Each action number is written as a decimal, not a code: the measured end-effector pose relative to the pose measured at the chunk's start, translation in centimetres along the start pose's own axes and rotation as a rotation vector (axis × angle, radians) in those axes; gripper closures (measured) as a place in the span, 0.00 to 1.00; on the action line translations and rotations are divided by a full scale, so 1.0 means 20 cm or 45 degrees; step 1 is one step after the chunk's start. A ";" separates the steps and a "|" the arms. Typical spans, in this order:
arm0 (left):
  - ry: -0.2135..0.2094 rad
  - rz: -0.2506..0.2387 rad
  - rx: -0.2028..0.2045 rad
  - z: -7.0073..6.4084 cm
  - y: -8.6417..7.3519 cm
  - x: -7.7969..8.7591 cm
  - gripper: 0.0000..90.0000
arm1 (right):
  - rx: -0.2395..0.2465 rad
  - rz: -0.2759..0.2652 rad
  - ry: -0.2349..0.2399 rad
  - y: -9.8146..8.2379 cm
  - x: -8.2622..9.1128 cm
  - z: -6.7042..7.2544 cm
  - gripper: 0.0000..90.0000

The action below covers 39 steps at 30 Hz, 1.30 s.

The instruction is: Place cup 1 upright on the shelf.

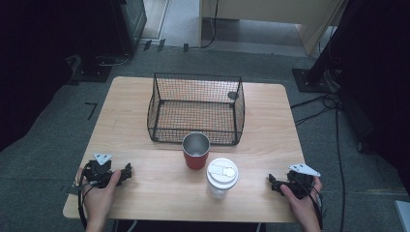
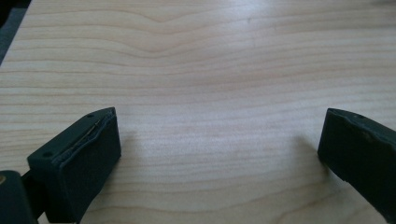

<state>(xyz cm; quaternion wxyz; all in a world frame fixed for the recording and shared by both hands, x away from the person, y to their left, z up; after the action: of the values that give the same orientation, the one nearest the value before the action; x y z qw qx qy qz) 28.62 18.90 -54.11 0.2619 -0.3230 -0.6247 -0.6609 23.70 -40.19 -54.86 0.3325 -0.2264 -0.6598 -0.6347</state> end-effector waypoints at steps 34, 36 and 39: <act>-0.182 -0.074 -0.154 -0.32 0.08 0.08 0.00 | 0.001 0.000 0.000 0.00 0.00 0.00 0.00; -0.195 -0.076 -0.172 -0.34 0.09 0.08 0.00 | 0.000 0.000 0.000 0.00 0.00 0.00 0.00; -0.212 -0.085 -0.184 -0.37 0.10 0.08 0.00 | 0.000 0.000 0.000 0.00 0.00 0.00 0.00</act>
<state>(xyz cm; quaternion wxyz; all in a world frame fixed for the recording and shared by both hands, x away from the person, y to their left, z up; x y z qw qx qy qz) 28.26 11.54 -51.62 0.1629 -0.3739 -0.6053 -0.6835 23.70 -40.19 -54.86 0.3326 -0.2263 -0.6598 -0.6347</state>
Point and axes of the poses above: each handheld gripper's, and its own axes: x roughly backward along the jaws, y roughly out of its top, z roughly to its left, the point moved 3 cm from there along -x, roughly forward along the jaws, and after that the axes turned 2 degrees about z, right-handed, at the moved point
